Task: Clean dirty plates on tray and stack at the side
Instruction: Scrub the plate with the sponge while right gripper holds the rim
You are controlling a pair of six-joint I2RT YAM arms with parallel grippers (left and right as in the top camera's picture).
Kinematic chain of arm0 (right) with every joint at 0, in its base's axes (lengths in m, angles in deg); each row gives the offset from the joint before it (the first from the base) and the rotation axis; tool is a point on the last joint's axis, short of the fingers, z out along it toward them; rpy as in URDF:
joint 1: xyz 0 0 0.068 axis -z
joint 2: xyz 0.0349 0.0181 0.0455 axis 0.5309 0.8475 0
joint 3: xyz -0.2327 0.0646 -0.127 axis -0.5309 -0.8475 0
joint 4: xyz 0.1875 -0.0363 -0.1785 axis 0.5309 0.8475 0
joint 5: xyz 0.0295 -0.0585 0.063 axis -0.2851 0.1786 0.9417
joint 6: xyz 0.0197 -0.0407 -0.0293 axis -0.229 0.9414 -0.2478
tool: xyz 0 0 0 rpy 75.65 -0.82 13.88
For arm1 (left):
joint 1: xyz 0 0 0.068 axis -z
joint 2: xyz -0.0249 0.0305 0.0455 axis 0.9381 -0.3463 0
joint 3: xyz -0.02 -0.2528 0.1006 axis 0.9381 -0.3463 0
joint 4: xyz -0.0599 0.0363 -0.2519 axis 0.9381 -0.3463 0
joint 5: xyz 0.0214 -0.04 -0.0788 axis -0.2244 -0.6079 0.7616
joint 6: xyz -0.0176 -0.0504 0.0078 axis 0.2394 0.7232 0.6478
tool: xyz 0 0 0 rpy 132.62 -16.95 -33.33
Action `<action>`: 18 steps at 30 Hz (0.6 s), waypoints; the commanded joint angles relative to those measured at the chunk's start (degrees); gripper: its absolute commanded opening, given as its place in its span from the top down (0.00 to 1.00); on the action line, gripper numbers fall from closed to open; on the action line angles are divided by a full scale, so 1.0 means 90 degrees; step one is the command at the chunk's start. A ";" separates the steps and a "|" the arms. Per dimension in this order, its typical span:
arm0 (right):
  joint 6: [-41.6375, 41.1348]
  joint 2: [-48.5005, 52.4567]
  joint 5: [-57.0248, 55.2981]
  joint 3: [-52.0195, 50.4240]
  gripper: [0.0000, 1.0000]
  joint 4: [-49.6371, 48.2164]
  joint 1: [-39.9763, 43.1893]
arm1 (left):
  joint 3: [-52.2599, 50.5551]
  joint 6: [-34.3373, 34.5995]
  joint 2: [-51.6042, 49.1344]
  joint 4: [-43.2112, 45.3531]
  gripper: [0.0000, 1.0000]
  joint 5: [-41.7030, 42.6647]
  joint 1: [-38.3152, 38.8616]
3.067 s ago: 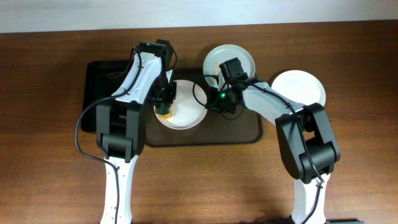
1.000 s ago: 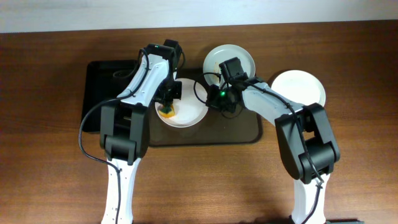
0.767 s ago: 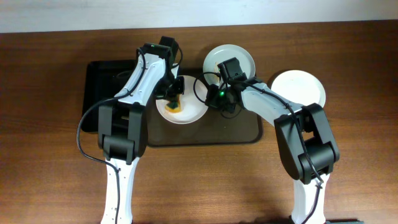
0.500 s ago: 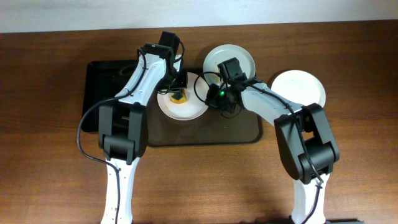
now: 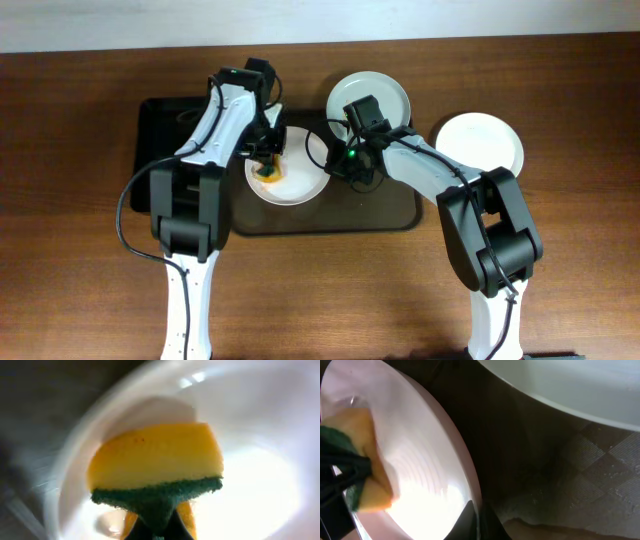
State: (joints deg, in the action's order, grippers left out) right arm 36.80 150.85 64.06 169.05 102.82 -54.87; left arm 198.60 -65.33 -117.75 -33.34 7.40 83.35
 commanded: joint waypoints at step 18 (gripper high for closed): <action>0.0134 0.0024 -0.0109 -0.0126 0.96 0.0180 0.0036 | -0.0049 0.0848 -0.0165 0.0797 0.99 -0.1234 0.0219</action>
State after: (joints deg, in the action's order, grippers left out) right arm 37.39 150.85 64.09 169.05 103.68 -54.72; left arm 198.54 -62.07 -117.78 -22.52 11.75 86.17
